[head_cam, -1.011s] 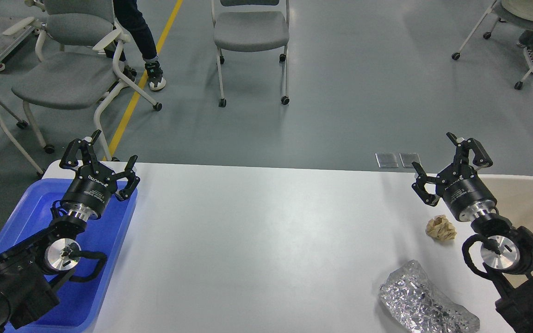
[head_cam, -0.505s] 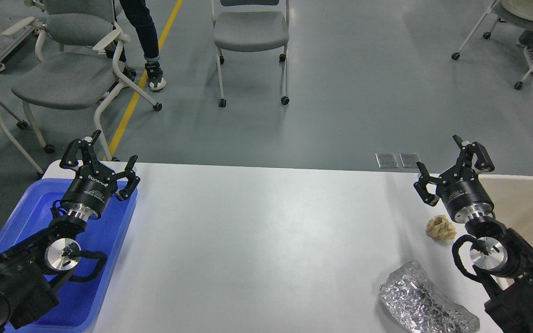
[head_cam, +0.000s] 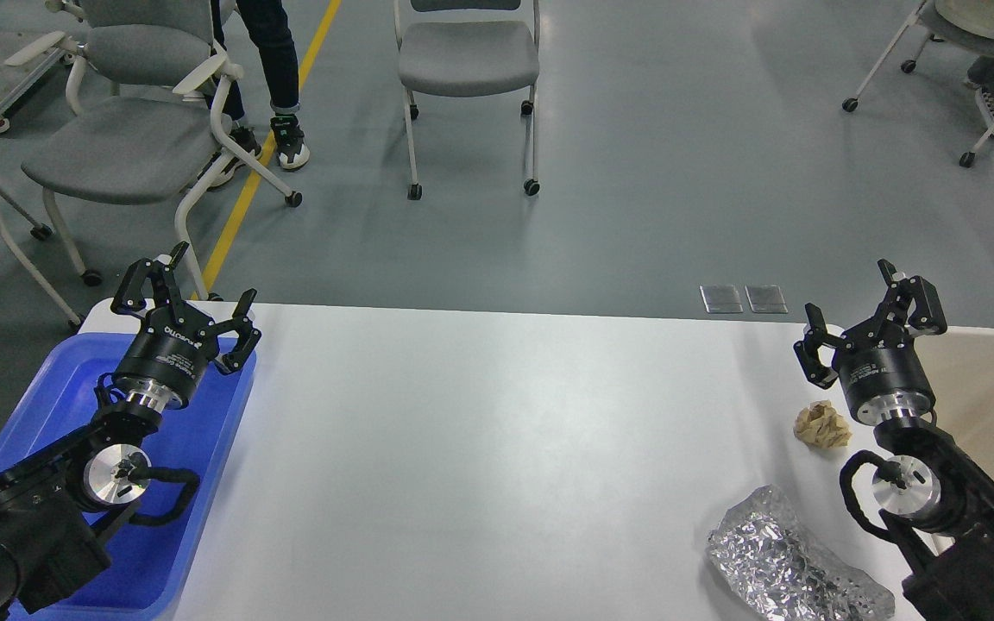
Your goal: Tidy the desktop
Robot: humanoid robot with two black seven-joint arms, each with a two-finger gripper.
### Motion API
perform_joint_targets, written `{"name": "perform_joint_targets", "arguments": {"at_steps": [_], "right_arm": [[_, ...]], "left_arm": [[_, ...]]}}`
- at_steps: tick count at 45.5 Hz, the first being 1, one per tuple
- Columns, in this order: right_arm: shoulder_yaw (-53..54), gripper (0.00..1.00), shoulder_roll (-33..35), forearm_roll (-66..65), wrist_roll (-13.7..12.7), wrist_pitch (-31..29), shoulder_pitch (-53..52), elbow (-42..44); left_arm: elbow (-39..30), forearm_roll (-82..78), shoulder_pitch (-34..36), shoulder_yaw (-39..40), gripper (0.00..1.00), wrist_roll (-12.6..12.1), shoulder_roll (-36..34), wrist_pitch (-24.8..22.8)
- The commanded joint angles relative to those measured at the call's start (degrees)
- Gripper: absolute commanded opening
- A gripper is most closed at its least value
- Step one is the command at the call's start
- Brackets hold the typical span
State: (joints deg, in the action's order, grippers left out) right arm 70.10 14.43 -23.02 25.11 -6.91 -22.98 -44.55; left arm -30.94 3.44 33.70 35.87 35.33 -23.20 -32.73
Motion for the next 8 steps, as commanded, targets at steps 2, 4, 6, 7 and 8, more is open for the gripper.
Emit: {"name": "perform_joint_targets", "arguments": {"at_steps": [2, 4, 6, 7, 8], "right_arm": [[-1.45, 1.0, 0.59, 0.08, 0.64, 0.06, -0.13, -0.19], [-1.54, 1.0, 0.59, -0.01, 0.64, 0.06, -0.13, -0.19], [-1.54, 1.0, 0.68, -0.01, 0.64, 0.06, -0.13, -0.27], [-1.54, 1.0, 0.68, 0.08, 0.64, 0.14, -0.13, -0.27], [-1.54, 1.0, 0.68, -0.01, 0.64, 0.23, -0.13, -0.27]], "left_arm": [[0.0, -0.01, 0.05, -0.01, 0.98, 0.0, 0.0, 0.04], [0.0, -0.01, -0.04, -0.01, 0.98, 0.0, 0.0, 0.04], [0.0, -0.01, -0.04, -0.01, 0.98, 0.0, 0.0, 0.04], [0.0, -0.01, -0.04, -0.01, 0.98, 0.0, 0.0, 0.04], [0.0, 0.07, -0.04, 0.08, 0.98, 0.0, 0.0, 0.04]]}}
